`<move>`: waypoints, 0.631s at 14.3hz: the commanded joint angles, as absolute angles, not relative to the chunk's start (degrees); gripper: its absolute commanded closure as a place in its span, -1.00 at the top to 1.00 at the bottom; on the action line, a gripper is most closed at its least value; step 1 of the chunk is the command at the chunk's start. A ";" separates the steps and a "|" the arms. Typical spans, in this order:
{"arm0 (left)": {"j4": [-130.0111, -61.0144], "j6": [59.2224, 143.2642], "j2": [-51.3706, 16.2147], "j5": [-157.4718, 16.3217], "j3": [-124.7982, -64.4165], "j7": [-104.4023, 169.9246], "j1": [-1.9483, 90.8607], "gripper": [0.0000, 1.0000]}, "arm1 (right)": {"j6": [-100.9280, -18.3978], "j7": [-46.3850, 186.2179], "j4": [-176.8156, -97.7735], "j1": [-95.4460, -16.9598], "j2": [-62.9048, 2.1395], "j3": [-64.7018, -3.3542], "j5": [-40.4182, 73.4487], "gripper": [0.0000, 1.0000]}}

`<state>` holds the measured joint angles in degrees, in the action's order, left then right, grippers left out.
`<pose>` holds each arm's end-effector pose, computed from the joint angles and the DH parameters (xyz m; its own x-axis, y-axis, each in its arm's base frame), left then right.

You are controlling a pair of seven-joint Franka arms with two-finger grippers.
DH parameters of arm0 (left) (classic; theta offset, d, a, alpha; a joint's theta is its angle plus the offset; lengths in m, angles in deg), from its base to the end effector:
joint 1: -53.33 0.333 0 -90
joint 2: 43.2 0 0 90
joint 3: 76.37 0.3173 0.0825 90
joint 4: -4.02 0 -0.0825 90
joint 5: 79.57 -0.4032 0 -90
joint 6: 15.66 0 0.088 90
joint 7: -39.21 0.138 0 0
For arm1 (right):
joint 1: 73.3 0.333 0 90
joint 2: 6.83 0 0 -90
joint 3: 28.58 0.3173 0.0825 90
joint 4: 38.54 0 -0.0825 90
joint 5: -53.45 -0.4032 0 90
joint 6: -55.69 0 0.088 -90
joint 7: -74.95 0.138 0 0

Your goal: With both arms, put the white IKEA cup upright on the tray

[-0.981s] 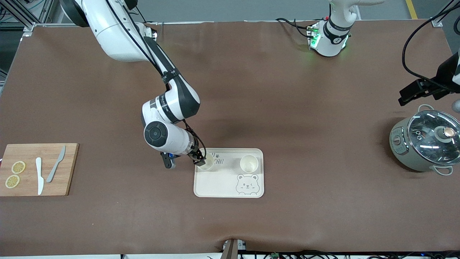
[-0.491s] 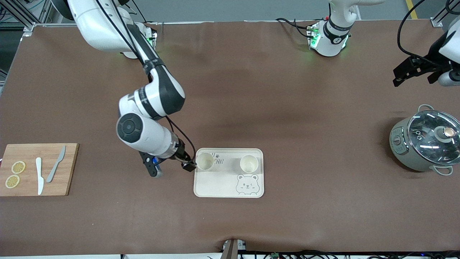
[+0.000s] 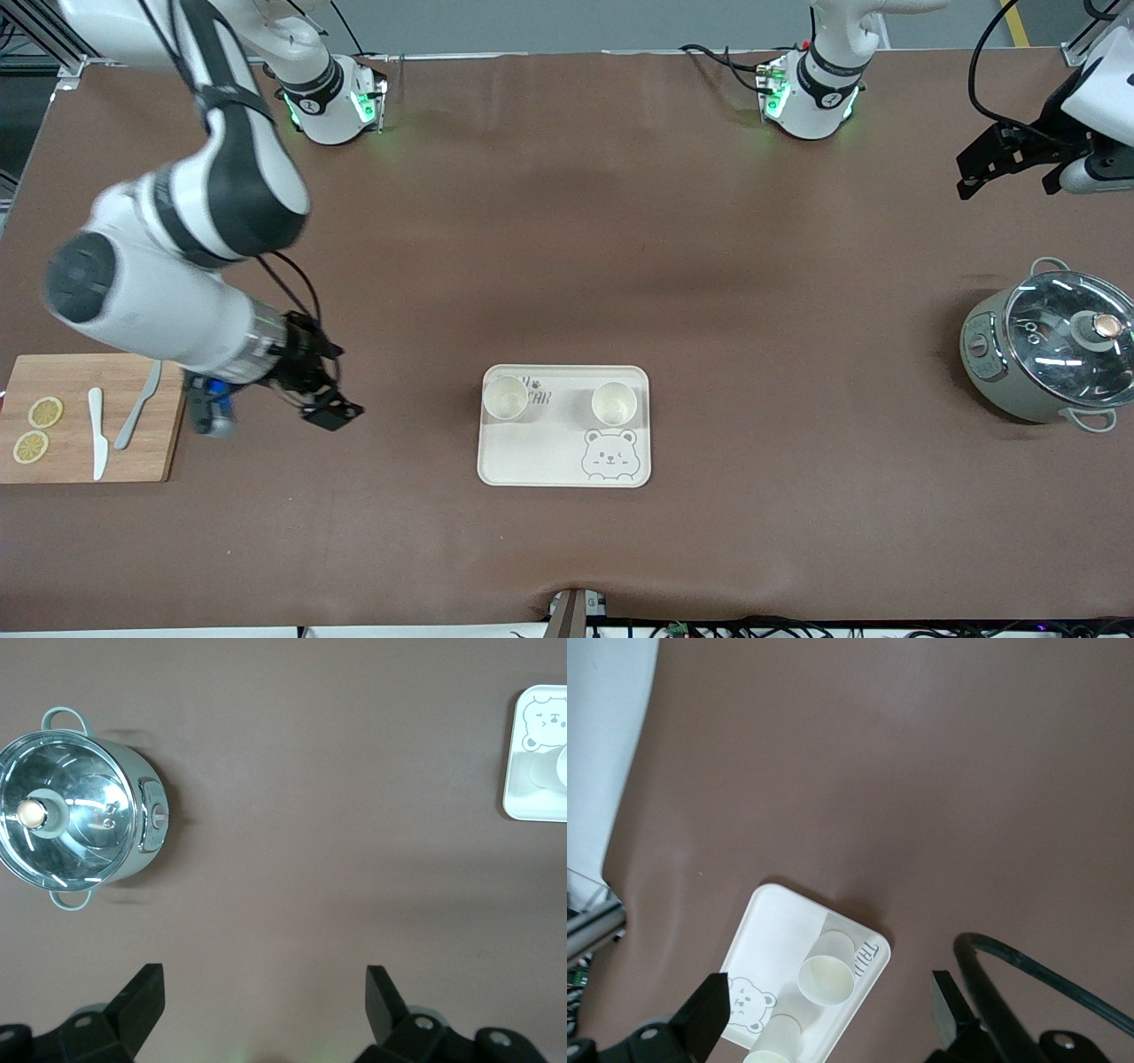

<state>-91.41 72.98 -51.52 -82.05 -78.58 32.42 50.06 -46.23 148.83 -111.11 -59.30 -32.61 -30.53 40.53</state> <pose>0.5240 -0.0456 0.6261 0.9992 0.0241 0.0322 0.0255 -0.9986 -0.0453 0.6976 0.1803 0.4763 0.4421 -0.8782 -0.1825 -0.8967 -0.4279 -0.1131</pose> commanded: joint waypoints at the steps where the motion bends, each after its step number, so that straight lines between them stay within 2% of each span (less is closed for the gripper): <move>1: -91.78 73.55 -52.25 -81.06 -78.30 33.59 50.43 1.00 | -37.95 141.00 -113.33 -62.22 -27.67 -29.81 42.45 1.00; 3: -91.69 72.50 -52.25 -81.06 -78.30 33.59 50.43 1.00 | -35.02 135.44 -117.43 -63.72 -23.47 -29.72 45.09 1.00; 7: -91.60 72.32 -52.08 -81.06 -78.30 32.71 50.43 1.00 | -34.22 117.37 -128.42 -69.06 -12.92 -29.72 46.94 1.00; 9: -91.69 72.32 -51.81 -81.06 -78.30 32.62 50.43 1.00 | -32.73 105.07 -130.64 -72.32 -10.09 -29.81 48.95 1.00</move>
<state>-91.44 72.81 -51.49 -81.96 -78.37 32.47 50.22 -32.78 115.18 -124.58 -68.58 -15.79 -30.67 47.15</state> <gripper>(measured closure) 0.000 0.000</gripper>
